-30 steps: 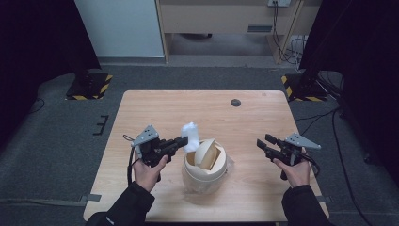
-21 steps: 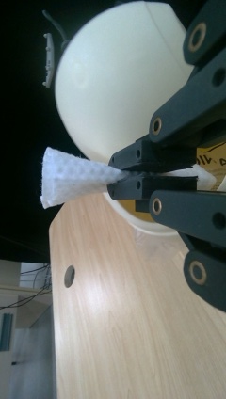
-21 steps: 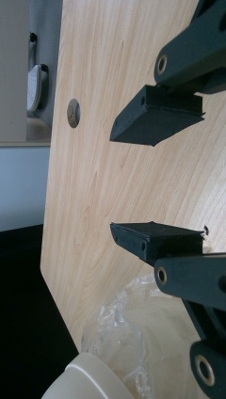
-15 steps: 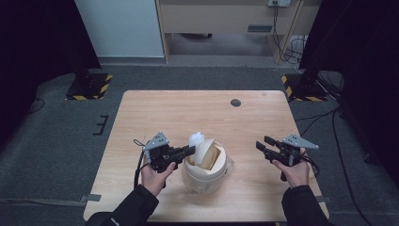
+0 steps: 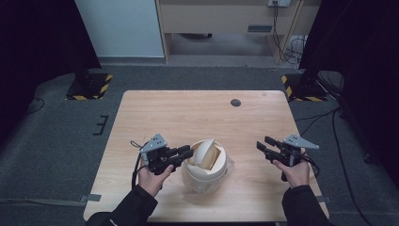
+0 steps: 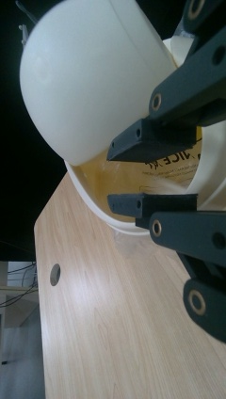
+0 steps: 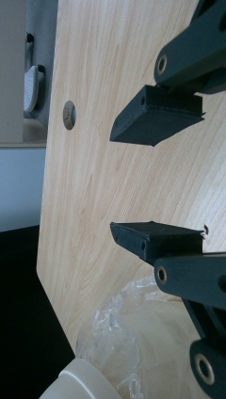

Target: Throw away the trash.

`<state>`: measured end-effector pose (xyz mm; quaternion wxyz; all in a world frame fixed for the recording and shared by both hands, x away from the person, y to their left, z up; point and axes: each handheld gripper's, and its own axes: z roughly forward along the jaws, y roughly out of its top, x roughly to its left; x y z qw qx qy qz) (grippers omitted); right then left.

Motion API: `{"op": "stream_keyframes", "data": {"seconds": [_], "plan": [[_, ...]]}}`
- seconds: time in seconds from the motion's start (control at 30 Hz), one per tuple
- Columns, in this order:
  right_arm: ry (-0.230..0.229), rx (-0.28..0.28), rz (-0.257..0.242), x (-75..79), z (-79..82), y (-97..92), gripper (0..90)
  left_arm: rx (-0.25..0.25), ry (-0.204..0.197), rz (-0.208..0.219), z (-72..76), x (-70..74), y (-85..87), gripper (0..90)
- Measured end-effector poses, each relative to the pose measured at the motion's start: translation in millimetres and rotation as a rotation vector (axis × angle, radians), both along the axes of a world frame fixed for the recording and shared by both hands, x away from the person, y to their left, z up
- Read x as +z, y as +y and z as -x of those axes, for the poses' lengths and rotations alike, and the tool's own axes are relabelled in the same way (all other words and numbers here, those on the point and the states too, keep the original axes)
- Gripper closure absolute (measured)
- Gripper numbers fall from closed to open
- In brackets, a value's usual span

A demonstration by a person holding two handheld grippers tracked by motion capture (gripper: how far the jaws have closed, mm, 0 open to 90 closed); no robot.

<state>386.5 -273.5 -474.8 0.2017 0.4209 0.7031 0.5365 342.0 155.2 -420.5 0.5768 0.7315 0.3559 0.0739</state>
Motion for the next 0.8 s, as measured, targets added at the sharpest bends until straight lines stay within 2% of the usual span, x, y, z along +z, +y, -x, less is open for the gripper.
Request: {"op": "stream_keyframes", "data": {"seconds": [0.2, 0.4, 0.47, 0.6, 0.67, 0.7, 0.8], "plan": [[0.003, -0.005, 0.000, -0.5, -0.1, -0.7, 47.8, 0.032, -0.021, -0.005, 1.2, 2.4, 11.1, 67.0], [0.020, -0.025, 0.006, -4.9, -1.1, -3.4, 42.8, 0.095, -0.024, -0.022, -2.8, -3.5, 31.5, 62.5], [0.021, -0.026, 0.007, -5.3, -1.3, -3.7, 41.8, 0.102, -0.026, -0.026, -3.3, -4.3, 33.6, 60.0], [0.030, -0.042, 0.010, -7.8, -2.2, -5.0, 36.9, 0.145, -0.027, -0.066, -7.1, -11.6, 45.2, 55.0], [0.040, -0.049, 0.017, -9.7, -2.8, -6.1, 35.5, 0.159, -0.016, -0.085, -9.2, -16.5, 50.0, 52.4], [0.047, -0.054, 0.024, -11.6, -3.3, -7.2, 33.2, 0.171, -0.004, -0.110, -11.6, -22.2, 54.0, 49.3], [0.054, -0.056, 0.030, -13.3, -3.8, -8.1, 31.7, 0.180, 0.008, -0.129, -13.9, -27.9, 57.6, 45.1]]}}
